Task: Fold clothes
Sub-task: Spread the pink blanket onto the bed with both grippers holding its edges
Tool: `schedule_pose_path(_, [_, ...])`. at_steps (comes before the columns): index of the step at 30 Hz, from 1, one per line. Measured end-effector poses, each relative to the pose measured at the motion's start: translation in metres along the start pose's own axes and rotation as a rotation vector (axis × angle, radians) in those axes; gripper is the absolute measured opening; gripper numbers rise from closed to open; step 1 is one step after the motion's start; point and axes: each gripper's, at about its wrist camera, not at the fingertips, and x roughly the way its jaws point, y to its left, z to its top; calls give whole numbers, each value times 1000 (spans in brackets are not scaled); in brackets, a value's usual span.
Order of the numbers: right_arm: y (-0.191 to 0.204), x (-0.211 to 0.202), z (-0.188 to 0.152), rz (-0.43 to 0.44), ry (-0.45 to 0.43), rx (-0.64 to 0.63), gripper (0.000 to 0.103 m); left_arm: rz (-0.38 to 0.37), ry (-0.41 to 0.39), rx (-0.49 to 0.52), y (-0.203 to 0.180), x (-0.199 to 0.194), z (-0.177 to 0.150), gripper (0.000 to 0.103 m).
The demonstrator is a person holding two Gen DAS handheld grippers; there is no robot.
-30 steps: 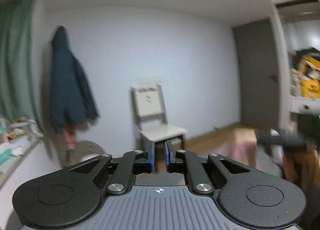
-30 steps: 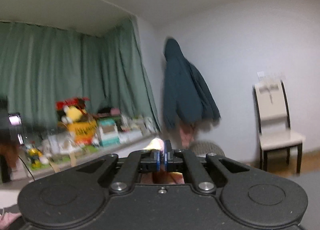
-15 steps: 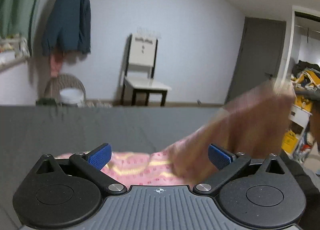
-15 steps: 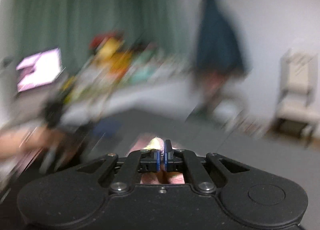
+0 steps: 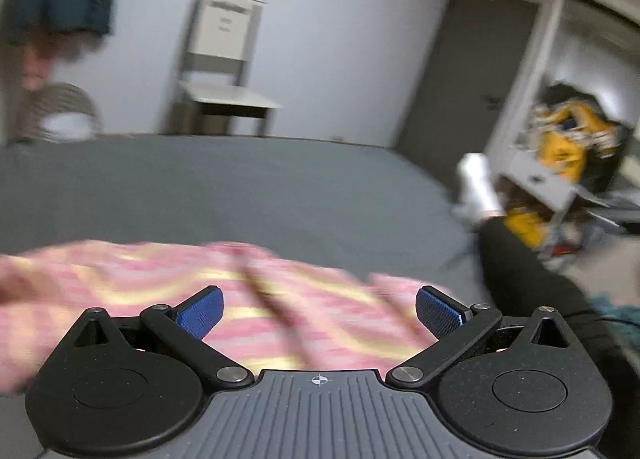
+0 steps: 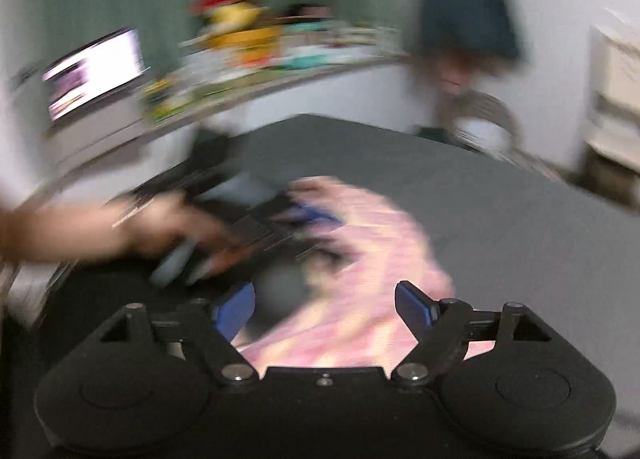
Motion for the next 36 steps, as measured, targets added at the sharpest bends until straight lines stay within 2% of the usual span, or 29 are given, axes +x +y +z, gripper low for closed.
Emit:
schedule_pose_path(1, [-19,14,2,-48,16,65,74,-13,22,4,-6,9,-2,102])
schedule_pose_path(3, [-52,41,2,-127,72,150,71,28,92,45,-20,32,-8,81])
schedule_pose_path(4, [-63,56,-1,-154,108,191,70,49,123,46,-21,42,-10,51])
schedule_pose_path(5, [-75,71,-4,-181,144,232,70,64,143,26,-19,49,-12,32])
schedule_pose_path(6, [-87,86,-6,-207,181,273,69,69,149,0,-17,51,-16,29])
schedule_pose_path(7, [-94,101,-8,-211,219,322,61,63,146,-15,-15,51,-17,21])
schedule_pose_path(8, [-99,111,-12,-192,243,344,41,58,143,-30,-14,49,-19,14])
schedule_pose_path(9, [-99,117,-15,-179,252,353,29,64,137,-21,-15,44,-20,8])
schedule_pose_path(10, [-99,122,-18,-165,261,361,8,71,134,-12,-16,41,-21,5])
schedule_pose_path(11, [-99,127,-20,-151,267,368,8,85,133,-6,-18,34,-21,4])
schedule_pose_path(14, [-82,96,-15,-83,165,333,8,93,133,36,-24,7,-19,4])
schedule_pose_path(17, [-41,51,-9,97,110,272,8,74,147,71,-29,-26,-23,4])
schedule_pose_path(21, [12,11,-20,249,172,208,8,53,185,45,-29,-61,-26,5])
schedule_pose_path(24, [33,4,-37,229,226,193,8,43,208,45,-29,-74,-25,5])
schedule_pose_path(25, [39,6,-41,210,229,185,8,48,203,47,-29,-78,-24,10])
schedule_pose_path(27, [45,9,-50,195,225,191,8,72,174,69,-30,-83,-23,30])
schedule_pose_path(29, [49,9,-55,220,217,209,8,103,136,99,-33,-86,-19,81])
schedule_pose_path(30, [52,11,-55,233,213,212,8,124,115,112,-35,-87,-17,88])
schedule_pose_path(31, [54,10,-56,258,209,214,8,144,90,132,-38,-90,-15,90])
schedule_pose_path(33, [60,4,-56,329,208,207,8,177,72,217,-43,-88,-6,90])
schedule_pose_path(34, [62,0,-55,364,207,204,8,198,83,266,-45,-86,-2,90])
schedule_pose_path(36, [65,-10,-55,421,201,194,8,251,111,433,-53,-78,8,90])
